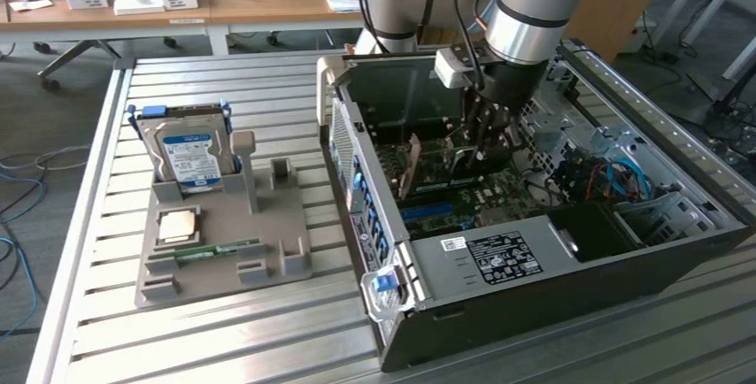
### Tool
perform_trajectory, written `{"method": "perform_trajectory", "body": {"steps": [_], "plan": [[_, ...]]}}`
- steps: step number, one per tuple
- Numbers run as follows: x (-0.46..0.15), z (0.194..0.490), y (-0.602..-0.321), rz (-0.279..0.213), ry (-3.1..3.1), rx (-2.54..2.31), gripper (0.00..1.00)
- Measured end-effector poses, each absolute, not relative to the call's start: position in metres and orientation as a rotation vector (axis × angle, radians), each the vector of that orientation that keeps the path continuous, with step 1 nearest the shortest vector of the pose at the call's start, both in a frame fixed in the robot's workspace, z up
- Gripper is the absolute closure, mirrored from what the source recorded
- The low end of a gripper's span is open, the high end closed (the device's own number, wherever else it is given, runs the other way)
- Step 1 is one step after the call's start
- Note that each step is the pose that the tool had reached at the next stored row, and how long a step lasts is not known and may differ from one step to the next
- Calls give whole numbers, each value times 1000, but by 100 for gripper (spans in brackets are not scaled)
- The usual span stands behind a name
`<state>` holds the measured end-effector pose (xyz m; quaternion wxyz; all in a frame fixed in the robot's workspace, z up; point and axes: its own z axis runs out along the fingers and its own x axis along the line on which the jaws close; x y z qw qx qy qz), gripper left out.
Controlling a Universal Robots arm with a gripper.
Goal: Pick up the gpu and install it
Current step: 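Insert the gpu into the slot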
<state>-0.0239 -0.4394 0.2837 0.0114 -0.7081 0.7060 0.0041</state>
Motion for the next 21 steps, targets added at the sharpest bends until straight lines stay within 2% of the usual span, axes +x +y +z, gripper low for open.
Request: {"method": "perform_trajectory", "body": {"steps": [21], "plan": [[-28,280,-439,9,2200,-2208,73]]}}
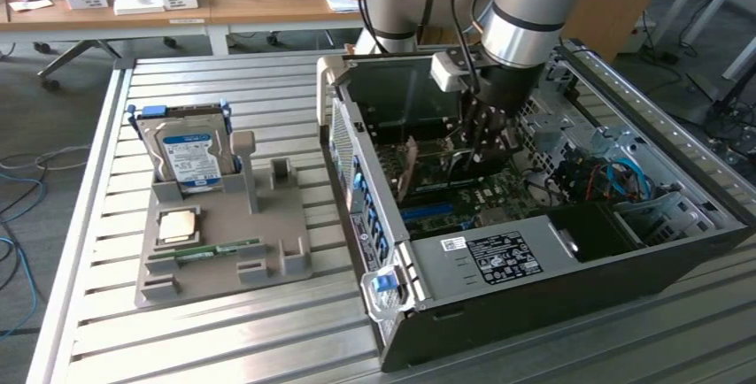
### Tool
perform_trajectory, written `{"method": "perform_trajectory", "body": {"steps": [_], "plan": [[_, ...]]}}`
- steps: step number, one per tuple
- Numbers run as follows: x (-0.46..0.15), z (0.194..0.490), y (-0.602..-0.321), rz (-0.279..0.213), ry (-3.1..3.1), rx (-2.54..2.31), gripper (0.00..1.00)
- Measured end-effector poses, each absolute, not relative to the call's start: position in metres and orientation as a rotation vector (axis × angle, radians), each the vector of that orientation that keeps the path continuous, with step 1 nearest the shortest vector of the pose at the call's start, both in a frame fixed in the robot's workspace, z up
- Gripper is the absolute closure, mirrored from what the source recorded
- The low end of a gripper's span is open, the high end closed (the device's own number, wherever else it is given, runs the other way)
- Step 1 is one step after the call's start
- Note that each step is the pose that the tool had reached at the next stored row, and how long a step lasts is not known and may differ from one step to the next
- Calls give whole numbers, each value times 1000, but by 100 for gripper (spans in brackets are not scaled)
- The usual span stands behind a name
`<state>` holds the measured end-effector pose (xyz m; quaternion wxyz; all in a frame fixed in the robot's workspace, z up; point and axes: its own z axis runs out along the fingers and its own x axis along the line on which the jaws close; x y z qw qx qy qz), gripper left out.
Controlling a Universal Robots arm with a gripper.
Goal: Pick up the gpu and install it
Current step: 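Insert the gpu into the slot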
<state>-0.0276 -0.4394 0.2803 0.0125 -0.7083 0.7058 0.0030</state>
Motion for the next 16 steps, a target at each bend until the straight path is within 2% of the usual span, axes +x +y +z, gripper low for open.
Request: {"method": "perform_trajectory", "body": {"steps": [16], "plan": [[-33,278,-440,-4,2191,-2205,73]]}}
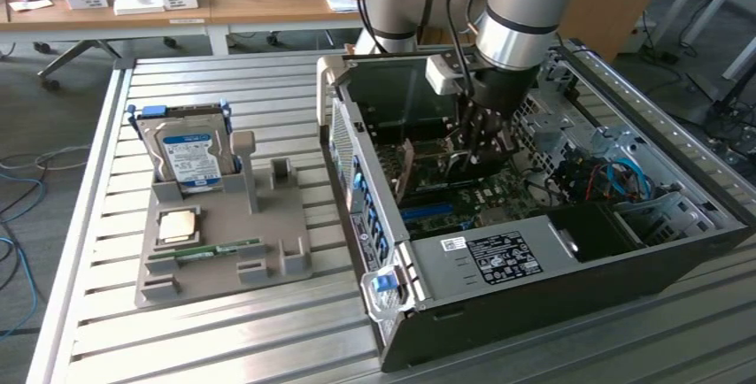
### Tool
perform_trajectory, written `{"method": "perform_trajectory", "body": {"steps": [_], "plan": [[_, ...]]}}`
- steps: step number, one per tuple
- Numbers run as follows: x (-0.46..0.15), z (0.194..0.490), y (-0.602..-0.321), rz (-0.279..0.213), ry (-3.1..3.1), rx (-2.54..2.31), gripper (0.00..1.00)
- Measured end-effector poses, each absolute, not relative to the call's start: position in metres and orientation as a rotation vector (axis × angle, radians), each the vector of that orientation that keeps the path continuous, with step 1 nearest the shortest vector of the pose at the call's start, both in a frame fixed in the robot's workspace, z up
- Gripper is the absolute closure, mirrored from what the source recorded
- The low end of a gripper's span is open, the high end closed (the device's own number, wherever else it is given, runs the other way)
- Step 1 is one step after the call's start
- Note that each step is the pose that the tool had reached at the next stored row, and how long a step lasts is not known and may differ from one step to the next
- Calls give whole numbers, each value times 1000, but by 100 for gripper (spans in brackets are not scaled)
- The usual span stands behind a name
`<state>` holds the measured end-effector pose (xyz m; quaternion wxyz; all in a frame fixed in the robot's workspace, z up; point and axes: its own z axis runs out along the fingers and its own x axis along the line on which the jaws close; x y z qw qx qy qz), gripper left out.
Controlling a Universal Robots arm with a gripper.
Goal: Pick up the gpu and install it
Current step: 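Insert the gpu into the slot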
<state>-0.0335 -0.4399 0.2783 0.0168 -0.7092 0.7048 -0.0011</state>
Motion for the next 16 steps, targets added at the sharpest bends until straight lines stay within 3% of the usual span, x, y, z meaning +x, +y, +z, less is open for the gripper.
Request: {"method": "perform_trajectory", "body": {"steps": [16], "plan": [[-35,278,-444,-4,2191,-2205,73]]}}
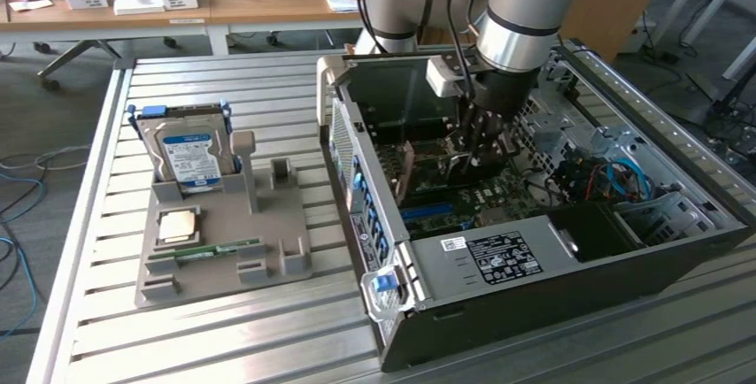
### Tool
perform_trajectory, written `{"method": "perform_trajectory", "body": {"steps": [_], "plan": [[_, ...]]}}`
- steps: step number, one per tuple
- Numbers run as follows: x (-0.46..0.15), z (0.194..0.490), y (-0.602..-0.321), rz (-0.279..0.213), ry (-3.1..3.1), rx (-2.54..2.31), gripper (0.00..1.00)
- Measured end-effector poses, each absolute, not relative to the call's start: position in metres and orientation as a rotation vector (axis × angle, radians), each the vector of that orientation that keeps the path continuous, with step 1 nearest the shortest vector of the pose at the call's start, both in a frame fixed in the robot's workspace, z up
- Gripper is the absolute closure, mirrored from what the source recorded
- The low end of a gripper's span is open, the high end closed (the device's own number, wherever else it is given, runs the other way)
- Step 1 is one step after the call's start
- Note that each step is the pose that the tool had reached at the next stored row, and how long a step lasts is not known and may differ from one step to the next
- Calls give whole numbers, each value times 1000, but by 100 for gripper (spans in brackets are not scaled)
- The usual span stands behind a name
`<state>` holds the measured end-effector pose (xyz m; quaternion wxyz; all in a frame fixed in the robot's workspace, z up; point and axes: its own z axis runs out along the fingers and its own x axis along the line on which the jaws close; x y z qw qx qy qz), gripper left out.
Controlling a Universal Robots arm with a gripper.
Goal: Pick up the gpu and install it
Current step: 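Insert the gpu into the slot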
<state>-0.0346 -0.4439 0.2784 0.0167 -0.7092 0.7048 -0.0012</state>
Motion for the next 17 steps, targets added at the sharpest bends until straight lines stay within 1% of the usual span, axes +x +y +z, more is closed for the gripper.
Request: {"method": "perform_trajectory", "body": {"steps": [17], "plan": [[-39,278,-444,-4,2191,-2205,73]]}}
